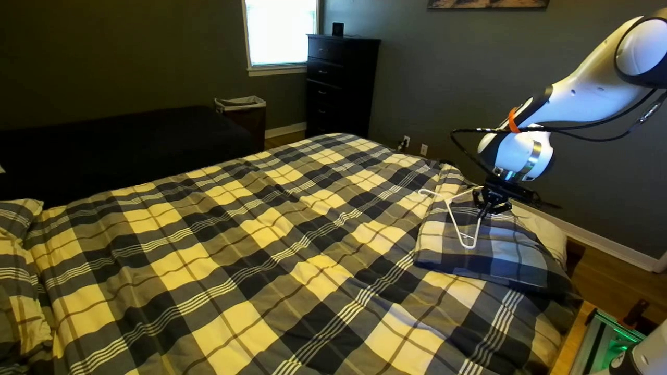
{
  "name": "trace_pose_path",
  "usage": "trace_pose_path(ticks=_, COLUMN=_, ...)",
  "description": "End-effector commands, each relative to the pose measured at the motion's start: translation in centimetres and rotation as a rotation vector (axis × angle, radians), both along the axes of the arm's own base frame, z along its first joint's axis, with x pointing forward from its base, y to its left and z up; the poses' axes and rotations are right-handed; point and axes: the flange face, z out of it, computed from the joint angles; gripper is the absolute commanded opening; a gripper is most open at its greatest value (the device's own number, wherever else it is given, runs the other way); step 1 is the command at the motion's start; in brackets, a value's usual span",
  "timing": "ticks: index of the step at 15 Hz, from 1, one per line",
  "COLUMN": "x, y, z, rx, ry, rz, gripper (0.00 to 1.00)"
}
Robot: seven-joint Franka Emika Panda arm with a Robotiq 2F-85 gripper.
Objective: Put the white hanger under the covers then pull the covers on the bottom left corner downwards.
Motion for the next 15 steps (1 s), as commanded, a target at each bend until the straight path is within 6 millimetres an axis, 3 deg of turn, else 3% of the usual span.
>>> trace_pose_path(ticks=1, x=-1.9, y=-4.0, z=0.6, rx=0.035, ry=-0.029, rz=-0.110, gripper=0.02)
trace_pose_path(ticks=4, x=-4.0, y=-6.8, z=1.3, rx=0.047, ry=-0.056, rz=-0.181, gripper=0.02)
trace_pose_path(ticks=5, x=-3.3, y=-5.4, z=1.4, rx=0.012, ry=-0.037, rz=-0.152, gripper=0.09)
trace_pose_path(ticks=9, x=-4.4, y=-6.8, z=1.7, rx=0.022, ry=-0.047, rz=-0.181, gripper=0.09)
trace_pose_path(ticks=10, x=-4.3, y=-6.7, z=1.6, rx=0.023, ry=-0.047, rz=-0.179, gripper=0.02)
trace_pose_path(ticks=12, x=-4.6, y=-7.9, z=1.5, rx=0.030, ry=-0.054, rz=-0.231, gripper=0.02)
trace_pose_path(ticks=15, x=-6.6, y=-10.3, z=1.8, rx=0.038, ry=-0.053, rz=-0.289, gripper=0.02)
